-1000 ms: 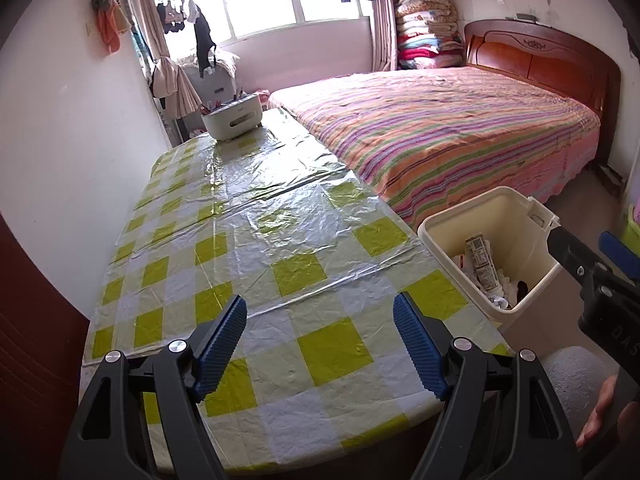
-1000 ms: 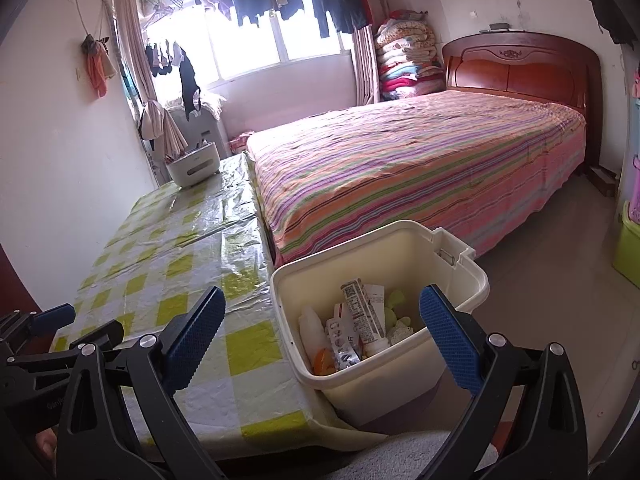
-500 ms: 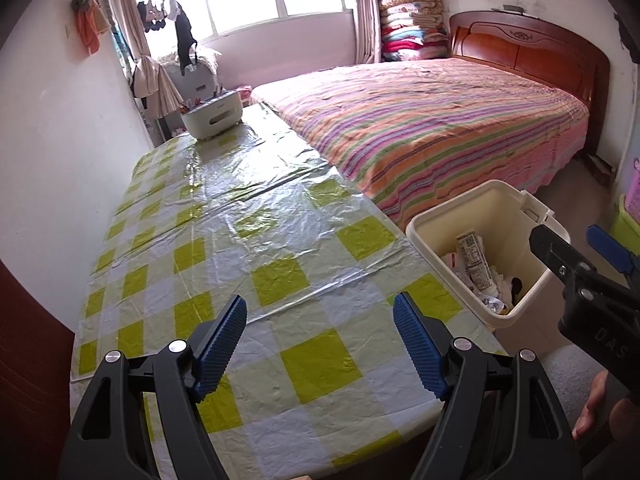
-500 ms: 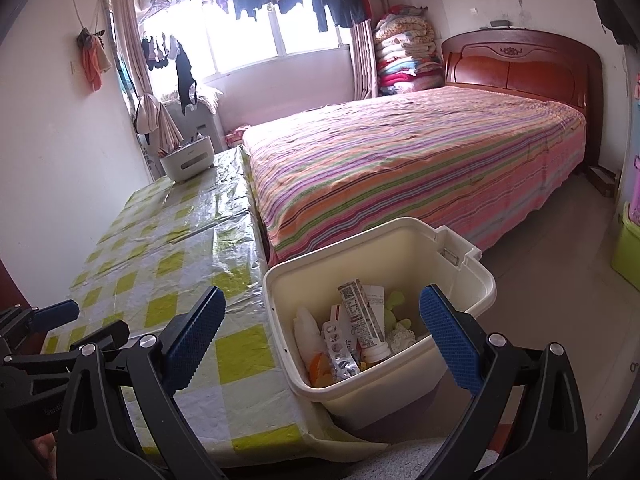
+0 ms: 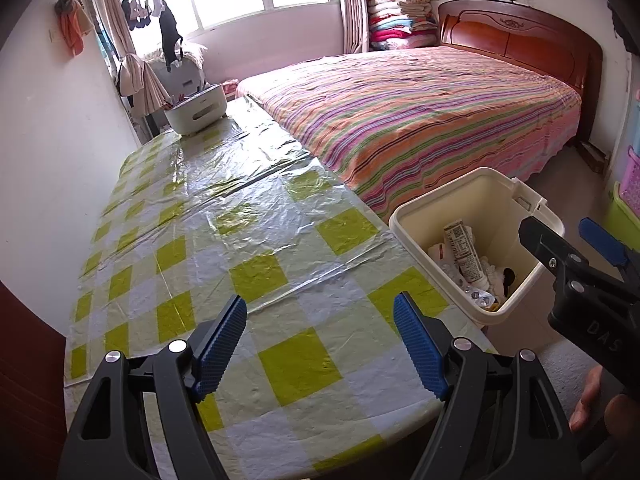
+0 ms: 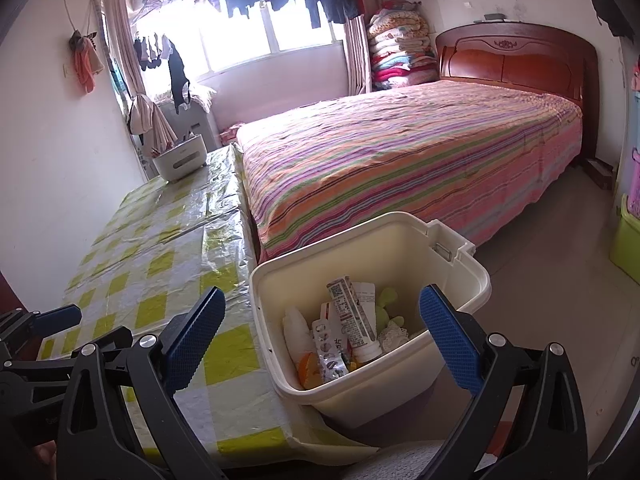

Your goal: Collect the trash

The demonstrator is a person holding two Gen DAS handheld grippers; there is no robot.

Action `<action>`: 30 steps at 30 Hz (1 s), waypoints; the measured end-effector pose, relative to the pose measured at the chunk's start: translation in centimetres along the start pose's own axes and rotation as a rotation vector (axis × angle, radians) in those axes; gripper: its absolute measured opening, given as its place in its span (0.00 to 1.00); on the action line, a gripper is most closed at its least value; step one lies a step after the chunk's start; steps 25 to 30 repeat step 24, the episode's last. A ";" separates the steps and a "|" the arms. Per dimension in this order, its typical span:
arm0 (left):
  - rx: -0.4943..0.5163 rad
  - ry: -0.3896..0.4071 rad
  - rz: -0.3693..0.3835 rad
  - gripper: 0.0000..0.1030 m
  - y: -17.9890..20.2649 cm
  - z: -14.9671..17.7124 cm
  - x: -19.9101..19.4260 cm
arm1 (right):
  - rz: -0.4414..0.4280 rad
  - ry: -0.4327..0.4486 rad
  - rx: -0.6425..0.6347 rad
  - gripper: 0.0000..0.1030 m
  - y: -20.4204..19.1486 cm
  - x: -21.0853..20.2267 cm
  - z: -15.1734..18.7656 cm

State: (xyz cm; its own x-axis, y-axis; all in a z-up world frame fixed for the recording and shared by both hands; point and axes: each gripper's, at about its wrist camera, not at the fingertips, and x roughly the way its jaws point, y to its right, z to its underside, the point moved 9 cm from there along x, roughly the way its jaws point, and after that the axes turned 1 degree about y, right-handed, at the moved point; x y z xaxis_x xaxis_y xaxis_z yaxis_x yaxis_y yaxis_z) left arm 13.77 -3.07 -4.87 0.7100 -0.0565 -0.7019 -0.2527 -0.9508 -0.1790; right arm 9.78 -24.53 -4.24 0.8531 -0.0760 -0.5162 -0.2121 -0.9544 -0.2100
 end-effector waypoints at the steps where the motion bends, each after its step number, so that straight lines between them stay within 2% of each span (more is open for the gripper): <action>1: -0.002 0.000 0.002 0.72 0.0 0.0 0.0 | 0.001 0.000 0.002 0.93 0.1 0.0 0.0; 14: -0.002 0.054 0.056 0.72 1.0 -0.5 -0.7 | 0.002 -0.002 0.007 0.93 0.6 0.1 0.2; 24: 0.002 0.001 0.027 0.72 0.8 0.2 -0.1 | 0.003 0.001 0.007 0.93 0.6 -0.2 0.2; 30: 0.002 0.001 0.027 0.72 0.8 0.2 -0.1 | 0.003 0.001 0.007 0.93 0.6 -0.2 0.2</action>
